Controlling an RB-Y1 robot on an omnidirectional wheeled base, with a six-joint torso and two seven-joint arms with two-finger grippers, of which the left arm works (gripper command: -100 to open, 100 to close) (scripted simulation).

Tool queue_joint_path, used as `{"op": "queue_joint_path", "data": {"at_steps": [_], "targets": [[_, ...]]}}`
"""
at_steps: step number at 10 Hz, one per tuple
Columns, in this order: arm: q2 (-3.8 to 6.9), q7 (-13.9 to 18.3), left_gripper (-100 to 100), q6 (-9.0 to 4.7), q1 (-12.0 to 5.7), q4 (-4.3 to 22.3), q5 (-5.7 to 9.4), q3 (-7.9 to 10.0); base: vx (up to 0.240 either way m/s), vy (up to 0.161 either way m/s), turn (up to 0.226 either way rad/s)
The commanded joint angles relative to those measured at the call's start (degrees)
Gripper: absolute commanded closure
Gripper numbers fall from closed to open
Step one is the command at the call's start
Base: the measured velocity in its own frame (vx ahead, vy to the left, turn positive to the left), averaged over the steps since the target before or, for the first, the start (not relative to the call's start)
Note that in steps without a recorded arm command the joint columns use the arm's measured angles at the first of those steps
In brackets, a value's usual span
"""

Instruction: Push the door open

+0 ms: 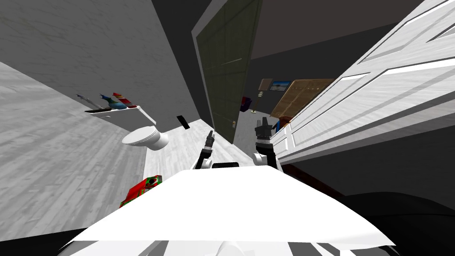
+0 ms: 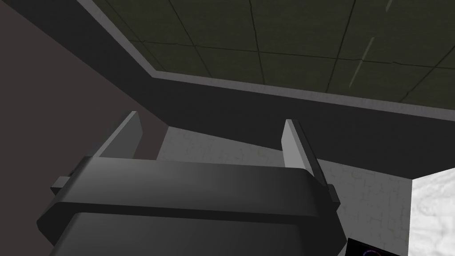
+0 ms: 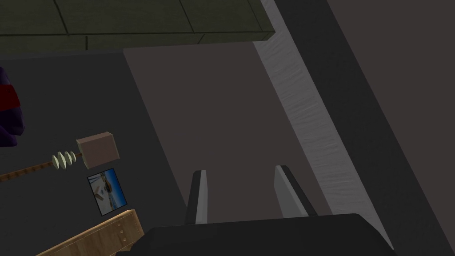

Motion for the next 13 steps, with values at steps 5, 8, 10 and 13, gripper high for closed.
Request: {"op": "queue_joint_path", "data": {"at_steps": [5,8,10,13], "targets": [[-0.16,0.66,-100,-2.05,-2.48,7.48,-0.65,-2.77,0.087,0.007,-0.025],[-0.32,1.03,-100,-3.04,-3.79,11.52,-1.04,-4.41,0.090,0.016,-0.028],[-0.49,1.28,-100,-3.69,-4.66,14.18,-1.29,-5.49,0.107,0.009,-0.025],[-0.81,1.64,-100,-4.65,-5.93,18.10,-1.67,-7.08,0.103,0.018,-0.026]]}}
